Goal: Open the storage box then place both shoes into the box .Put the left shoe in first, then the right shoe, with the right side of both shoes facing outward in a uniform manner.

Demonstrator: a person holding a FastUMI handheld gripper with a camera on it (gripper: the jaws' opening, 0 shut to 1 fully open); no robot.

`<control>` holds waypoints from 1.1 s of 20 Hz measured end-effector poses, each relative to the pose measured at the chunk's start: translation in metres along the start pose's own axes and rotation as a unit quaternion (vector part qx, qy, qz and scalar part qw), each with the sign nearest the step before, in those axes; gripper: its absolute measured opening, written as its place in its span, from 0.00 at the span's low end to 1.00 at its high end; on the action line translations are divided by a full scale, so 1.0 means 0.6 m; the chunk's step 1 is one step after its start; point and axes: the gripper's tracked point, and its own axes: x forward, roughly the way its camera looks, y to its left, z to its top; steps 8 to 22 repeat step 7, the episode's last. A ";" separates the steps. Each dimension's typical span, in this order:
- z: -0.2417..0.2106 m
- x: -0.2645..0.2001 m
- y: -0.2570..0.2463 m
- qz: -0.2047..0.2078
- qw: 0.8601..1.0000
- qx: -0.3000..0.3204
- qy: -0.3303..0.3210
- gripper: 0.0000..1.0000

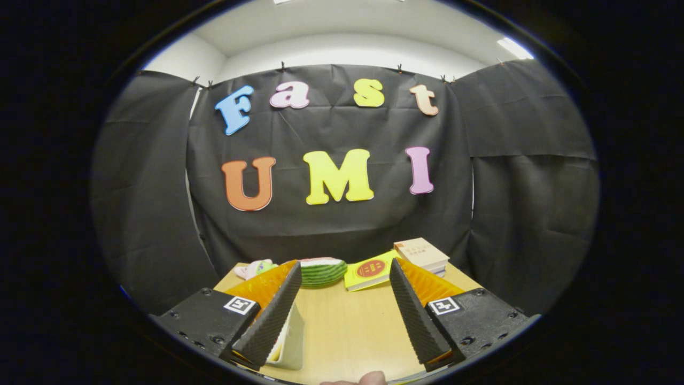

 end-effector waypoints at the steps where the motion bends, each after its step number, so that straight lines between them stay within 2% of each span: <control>1: 0.001 -0.001 0.000 0.000 1.000 -0.001 0.000 1.00; 22: 0.000 -0.003 0.000 0.005 1.000 -0.004 0.004 1.00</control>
